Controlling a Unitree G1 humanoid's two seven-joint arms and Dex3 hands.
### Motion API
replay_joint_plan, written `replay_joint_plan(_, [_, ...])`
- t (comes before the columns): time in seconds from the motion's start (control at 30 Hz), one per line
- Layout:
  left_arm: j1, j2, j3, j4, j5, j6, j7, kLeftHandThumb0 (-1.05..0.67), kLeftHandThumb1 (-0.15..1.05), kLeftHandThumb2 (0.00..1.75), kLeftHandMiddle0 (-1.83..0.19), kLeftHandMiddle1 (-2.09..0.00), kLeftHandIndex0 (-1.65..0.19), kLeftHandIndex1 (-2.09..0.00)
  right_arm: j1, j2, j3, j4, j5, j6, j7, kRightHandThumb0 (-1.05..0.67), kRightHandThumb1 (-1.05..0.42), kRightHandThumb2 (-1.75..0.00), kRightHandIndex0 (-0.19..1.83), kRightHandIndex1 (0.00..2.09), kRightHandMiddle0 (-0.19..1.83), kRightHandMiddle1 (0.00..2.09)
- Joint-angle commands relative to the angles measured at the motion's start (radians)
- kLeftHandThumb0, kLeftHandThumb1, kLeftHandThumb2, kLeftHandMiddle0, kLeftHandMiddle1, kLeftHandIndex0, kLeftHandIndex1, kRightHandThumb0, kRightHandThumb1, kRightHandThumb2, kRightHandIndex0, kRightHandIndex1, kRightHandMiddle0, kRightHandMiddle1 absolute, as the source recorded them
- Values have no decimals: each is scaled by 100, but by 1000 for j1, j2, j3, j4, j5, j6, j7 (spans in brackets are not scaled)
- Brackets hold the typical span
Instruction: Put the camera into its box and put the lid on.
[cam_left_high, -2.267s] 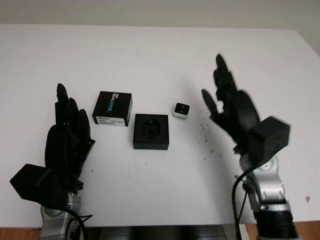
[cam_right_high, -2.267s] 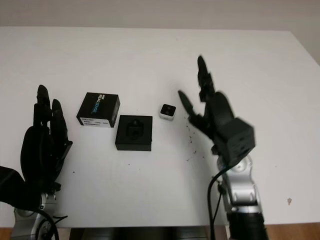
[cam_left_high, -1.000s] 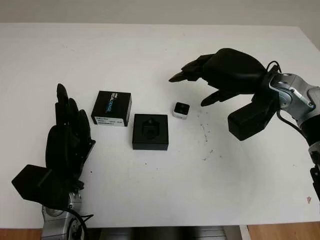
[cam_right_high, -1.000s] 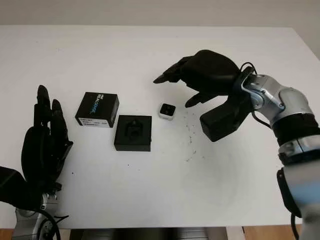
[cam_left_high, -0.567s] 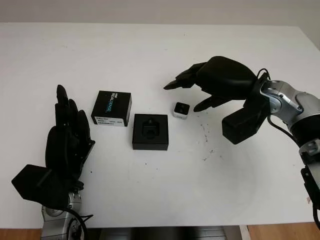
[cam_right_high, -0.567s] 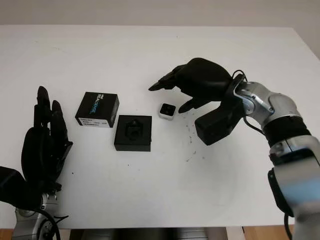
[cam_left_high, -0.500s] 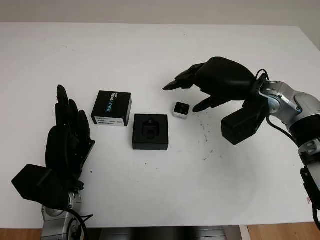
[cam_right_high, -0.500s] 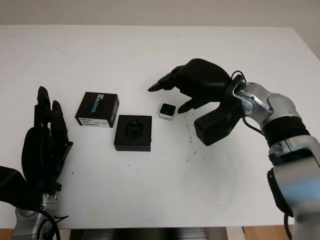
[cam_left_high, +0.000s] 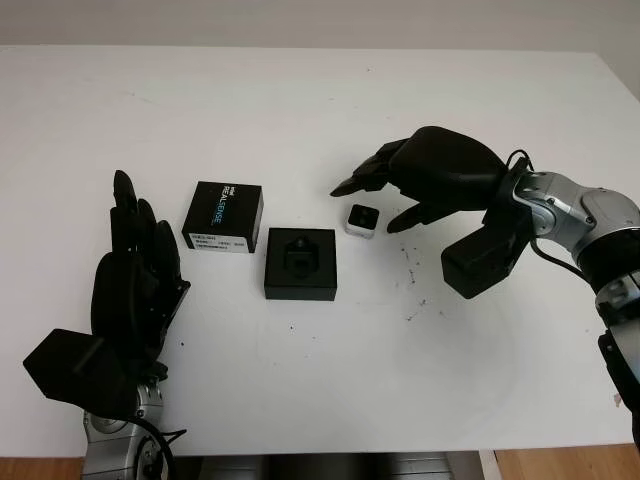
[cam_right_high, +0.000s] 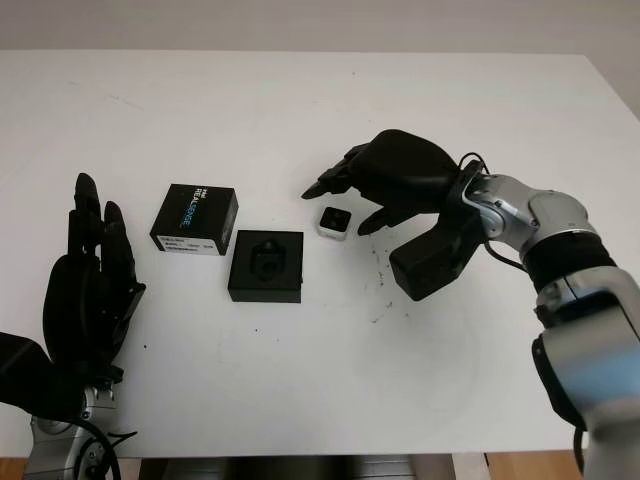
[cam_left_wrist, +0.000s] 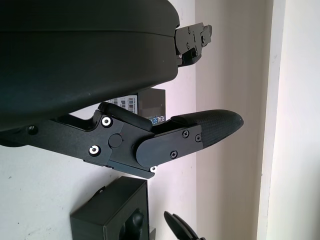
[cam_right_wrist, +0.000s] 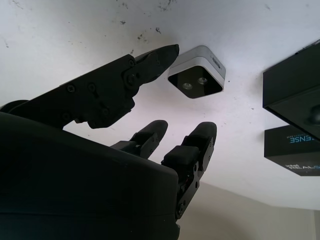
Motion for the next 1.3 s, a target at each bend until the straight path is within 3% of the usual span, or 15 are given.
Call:
replay_joint_plan(0.0, [8,-1,0,-11,-3,-6,-3,-66,105,68,19,-1,19,-1,-21,-10,14,12,-13,-9,-22,-24,-78,-5,58,29,57,29])
replay_joint_plan(1.27, [-14,-5,-6,29,11,-16,2,-66,105,66,19,-1,19,-1,-92,74,159,191,-102,32,-256,-24,-80,-5,59,49,63,32])
